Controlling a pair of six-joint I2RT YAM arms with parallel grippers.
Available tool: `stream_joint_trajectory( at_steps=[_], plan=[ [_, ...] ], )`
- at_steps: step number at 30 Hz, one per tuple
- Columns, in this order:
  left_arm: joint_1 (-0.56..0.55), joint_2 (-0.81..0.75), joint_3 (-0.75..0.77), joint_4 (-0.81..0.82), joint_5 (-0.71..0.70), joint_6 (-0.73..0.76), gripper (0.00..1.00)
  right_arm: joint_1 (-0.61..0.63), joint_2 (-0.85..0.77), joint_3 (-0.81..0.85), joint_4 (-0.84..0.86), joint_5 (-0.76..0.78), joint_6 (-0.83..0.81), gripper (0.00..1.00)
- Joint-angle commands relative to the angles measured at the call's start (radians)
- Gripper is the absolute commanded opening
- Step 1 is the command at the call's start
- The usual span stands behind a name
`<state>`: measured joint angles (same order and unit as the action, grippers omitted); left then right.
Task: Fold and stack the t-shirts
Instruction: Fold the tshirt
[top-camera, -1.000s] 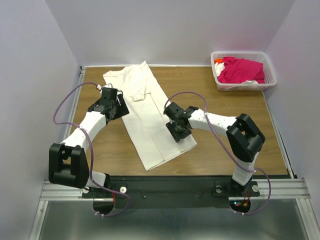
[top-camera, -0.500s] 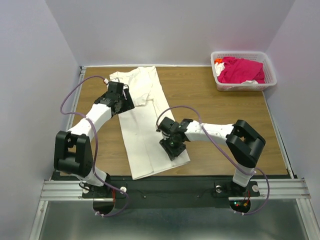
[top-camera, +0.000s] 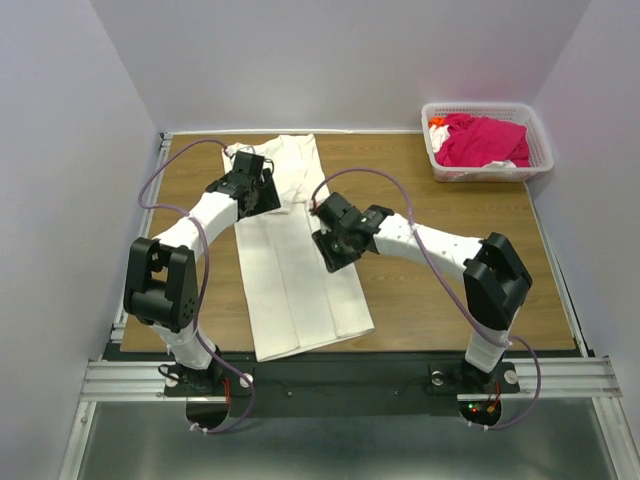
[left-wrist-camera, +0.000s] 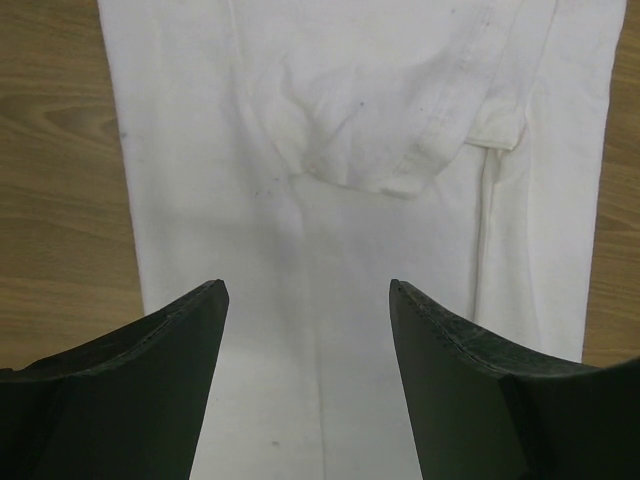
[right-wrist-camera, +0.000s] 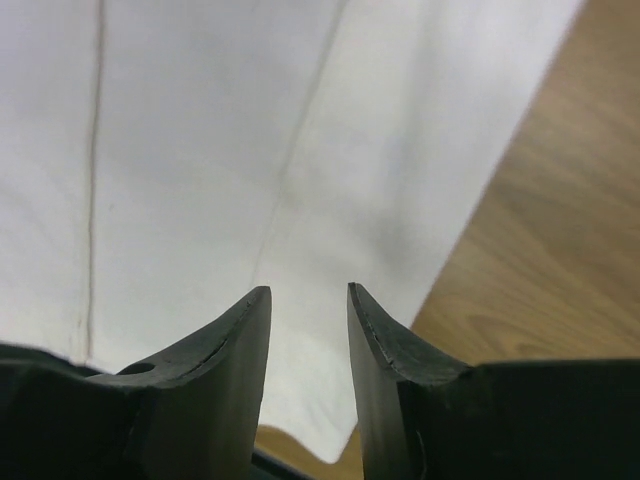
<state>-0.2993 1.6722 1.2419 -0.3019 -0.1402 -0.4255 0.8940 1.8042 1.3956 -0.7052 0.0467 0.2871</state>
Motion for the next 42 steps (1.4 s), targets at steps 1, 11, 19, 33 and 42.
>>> stream_joint_trajectory(
  at_steps=[1,11,19,33,42],
  plan=[
    [0.012,-0.121,-0.083,-0.006,-0.045,0.013,0.77,-0.113,0.012,0.072,0.099,0.053,0.026,0.41],
    [0.015,-0.281,-0.347,0.01,0.007,-0.05,0.76,-0.239,0.09,0.1,0.148,-0.074,0.035,0.4],
    [0.015,-0.341,-0.478,0.029,0.007,-0.096,0.75,-0.237,0.083,0.028,0.191,-0.157,0.029,0.4],
    [0.031,0.018,-0.079,0.075,-0.087,0.01,0.74,-0.237,0.242,0.212,0.254,-0.085,-0.022,0.43],
    [0.029,0.241,0.077,0.078,-0.007,0.022,0.74,-0.239,0.351,0.261,0.27,-0.073,-0.012,0.43]
  ],
)
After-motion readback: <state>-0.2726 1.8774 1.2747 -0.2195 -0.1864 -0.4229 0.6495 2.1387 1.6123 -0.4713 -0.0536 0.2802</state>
